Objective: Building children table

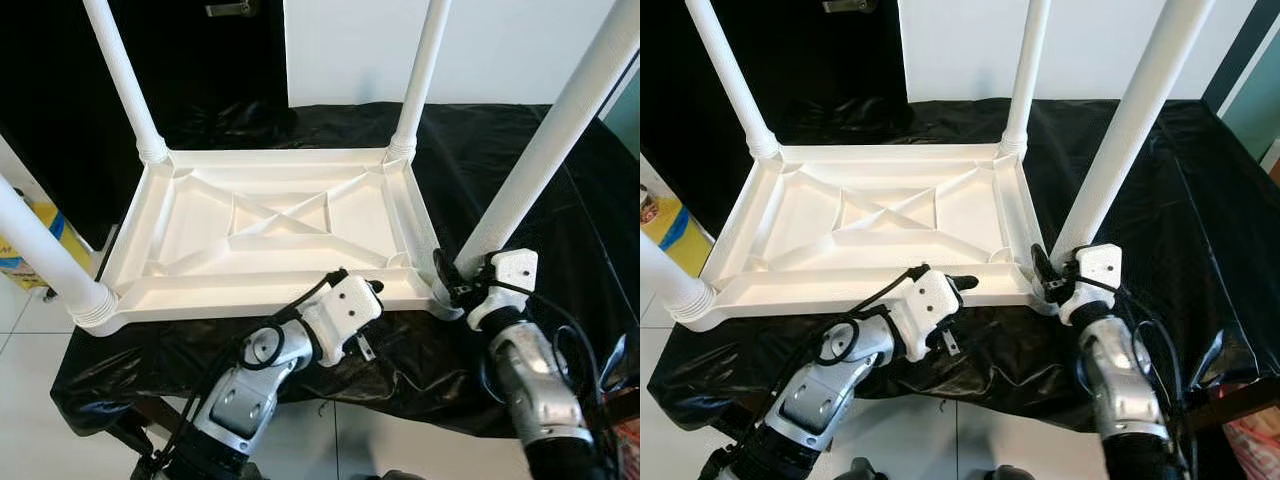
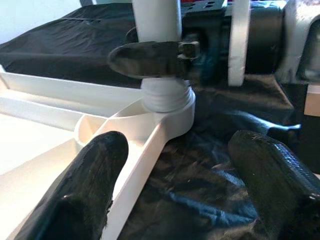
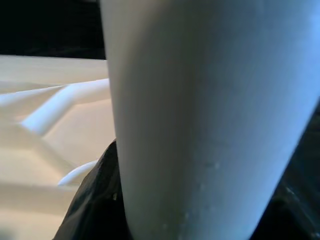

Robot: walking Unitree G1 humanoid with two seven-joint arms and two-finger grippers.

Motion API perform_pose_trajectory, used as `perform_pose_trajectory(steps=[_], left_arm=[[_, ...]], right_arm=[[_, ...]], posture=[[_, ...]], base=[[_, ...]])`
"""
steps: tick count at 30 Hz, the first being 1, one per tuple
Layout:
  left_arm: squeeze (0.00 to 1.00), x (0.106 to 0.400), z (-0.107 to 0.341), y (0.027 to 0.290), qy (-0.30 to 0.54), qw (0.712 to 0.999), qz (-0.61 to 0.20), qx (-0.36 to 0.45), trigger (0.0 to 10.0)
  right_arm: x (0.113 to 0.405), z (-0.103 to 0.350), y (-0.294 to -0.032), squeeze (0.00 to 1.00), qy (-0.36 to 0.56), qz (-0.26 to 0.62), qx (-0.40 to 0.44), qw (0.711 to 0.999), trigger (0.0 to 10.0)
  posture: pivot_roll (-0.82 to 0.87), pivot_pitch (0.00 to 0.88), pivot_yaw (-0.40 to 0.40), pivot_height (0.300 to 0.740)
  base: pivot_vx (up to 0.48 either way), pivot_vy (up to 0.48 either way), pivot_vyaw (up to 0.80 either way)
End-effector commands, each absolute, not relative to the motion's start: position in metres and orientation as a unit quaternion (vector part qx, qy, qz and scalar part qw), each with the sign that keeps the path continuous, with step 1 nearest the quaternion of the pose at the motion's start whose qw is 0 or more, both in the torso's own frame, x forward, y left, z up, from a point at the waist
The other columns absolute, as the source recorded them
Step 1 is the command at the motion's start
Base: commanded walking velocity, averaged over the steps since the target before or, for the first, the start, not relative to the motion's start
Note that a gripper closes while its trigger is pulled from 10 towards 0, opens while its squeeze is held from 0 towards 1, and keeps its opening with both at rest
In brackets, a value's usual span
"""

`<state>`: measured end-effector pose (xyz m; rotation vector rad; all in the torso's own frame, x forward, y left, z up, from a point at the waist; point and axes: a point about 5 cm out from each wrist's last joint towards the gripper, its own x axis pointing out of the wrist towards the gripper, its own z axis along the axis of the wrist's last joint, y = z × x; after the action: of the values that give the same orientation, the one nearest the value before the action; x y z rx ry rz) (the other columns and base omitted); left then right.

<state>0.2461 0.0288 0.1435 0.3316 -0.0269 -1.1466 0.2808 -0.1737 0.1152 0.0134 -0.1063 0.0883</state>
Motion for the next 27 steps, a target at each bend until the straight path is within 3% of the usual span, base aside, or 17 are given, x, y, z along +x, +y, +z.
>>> perform_pose_trajectory(steps=[1,10,27], left_arm=[[0.00,0.243,0.141,0.027,-0.007,0.825,-0.545,0.149,10.0],[0.00,0.245,0.142,0.025,-0.009,0.824,-0.547,0.148,10.0],[0.00,0.252,0.144,0.030,-0.011,0.820,-0.548,0.166,10.0]], right_arm=[[0.271,0.082,-0.169,0.00,0.040,0.002,0.012,0.999,10.0],[0.270,0.085,-0.159,0.00,0.043,-0.116,0.034,0.992,10.0],[0.269,0.104,-0.161,0.01,-0.032,-0.097,-0.001,0.995,10.0]], posture=[[-0.01,0.074,-0.004,0.740],[-0.03,0.064,-0.001,0.740],[-0.02,0.054,0.018,0.740]], base=[[0.000,0.000,0.00],[0.000,0.000,0.00],[0.000,0.000,0.00]])
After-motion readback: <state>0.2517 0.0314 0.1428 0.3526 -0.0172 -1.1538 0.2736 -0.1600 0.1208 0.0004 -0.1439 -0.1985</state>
